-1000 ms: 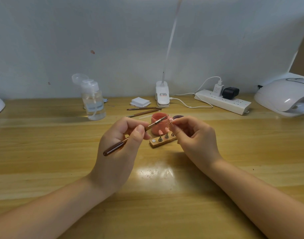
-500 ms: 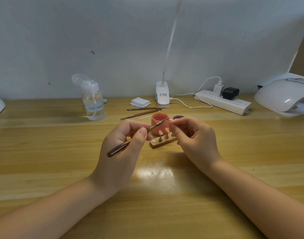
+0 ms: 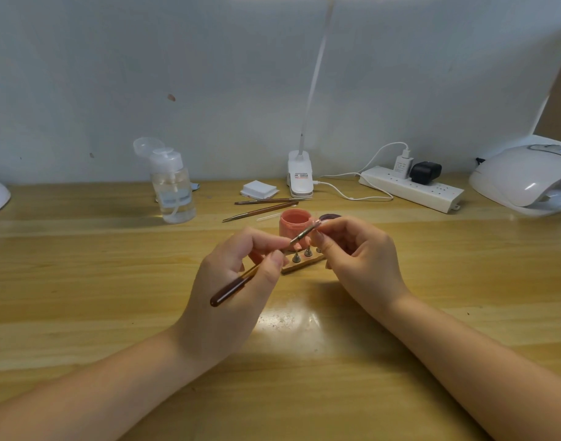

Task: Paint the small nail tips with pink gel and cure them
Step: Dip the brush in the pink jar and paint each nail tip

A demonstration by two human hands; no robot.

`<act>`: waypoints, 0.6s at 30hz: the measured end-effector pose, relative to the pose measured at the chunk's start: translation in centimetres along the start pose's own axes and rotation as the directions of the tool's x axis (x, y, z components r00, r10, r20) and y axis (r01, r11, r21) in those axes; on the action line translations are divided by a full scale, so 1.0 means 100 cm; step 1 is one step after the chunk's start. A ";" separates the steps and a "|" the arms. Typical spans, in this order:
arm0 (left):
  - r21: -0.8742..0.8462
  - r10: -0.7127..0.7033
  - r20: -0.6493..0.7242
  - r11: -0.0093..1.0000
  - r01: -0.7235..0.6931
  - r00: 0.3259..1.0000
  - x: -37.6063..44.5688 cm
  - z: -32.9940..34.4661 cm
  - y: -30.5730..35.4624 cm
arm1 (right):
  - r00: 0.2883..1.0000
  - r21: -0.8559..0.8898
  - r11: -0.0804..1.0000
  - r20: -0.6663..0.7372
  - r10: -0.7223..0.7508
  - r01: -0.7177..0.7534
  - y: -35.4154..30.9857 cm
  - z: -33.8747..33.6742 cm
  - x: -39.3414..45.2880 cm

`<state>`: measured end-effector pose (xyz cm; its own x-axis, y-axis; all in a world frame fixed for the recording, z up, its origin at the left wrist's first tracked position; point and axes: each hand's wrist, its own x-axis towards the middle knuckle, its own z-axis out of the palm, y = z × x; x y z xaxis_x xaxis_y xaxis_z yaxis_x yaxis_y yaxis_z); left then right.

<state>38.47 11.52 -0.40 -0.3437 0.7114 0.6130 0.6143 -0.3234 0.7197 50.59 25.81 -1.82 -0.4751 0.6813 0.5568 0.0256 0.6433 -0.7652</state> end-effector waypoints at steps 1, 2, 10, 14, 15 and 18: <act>0.021 0.018 0.005 1.000 -0.018 1.000 0.000 -0.001 0.000 | 1.000 0.004 1.000 -0.002 0.003 -0.003 0.000 0.000 0.000; 0.034 0.035 0.000 0.999 -0.035 0.999 -0.001 -0.002 -0.001 | 1.000 0.011 1.000 -0.004 0.009 -0.009 0.000 0.000 0.000; 0.090 0.041 -0.021 0.995 -0.039 0.999 0.001 -0.002 -0.001 | 1.000 0.022 1.000 -0.012 0.022 -0.022 0.002 0.001 0.001; 0.063 0.070 -0.015 0.996 -0.069 0.997 -0.001 -0.004 -0.003 | 1.000 0.019 0.999 -0.010 0.029 -0.029 0.002 0.001 0.001; 0.051 0.071 -0.025 0.996 -0.070 0.997 -0.001 -0.004 -0.002 | 1.000 0.018 0.999 -0.009 0.029 -0.029 0.002 0.001 0.001; -0.017 0.033 -0.059 0.999 -0.034 0.998 0.001 -0.002 0.000 | 0.999 0.027 0.999 -0.008 0.034 -0.033 0.002 0.001 0.001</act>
<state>38.30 11.44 -0.23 -0.3645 0.6621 0.6548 0.6138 -0.3579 0.7036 50.52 25.96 -1.96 -0.4669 0.7053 0.5334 0.0179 0.6106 -0.7917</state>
